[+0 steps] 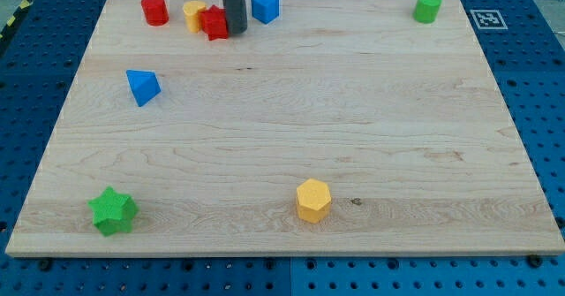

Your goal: Place the yellow hexagon diagonal to the green start

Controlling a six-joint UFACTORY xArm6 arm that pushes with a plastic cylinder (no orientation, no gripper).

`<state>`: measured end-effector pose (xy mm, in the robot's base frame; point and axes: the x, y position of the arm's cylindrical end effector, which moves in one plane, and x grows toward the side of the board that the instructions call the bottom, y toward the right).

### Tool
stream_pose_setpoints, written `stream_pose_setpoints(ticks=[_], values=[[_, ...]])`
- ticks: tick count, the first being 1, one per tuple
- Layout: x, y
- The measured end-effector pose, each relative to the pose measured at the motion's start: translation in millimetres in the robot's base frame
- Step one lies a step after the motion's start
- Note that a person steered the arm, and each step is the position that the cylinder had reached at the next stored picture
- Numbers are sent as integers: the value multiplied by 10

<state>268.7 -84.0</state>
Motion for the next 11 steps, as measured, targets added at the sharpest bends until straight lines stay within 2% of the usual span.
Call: stream_pose_setpoints(ticks=[2,3,4,5,6,7,8,9,11], values=[[71,-57],[760,538],[1625,1170],[2523,1640],[3252,1844],[3322,1842],[3496,1353],[3484,1248],[3110,1060]])
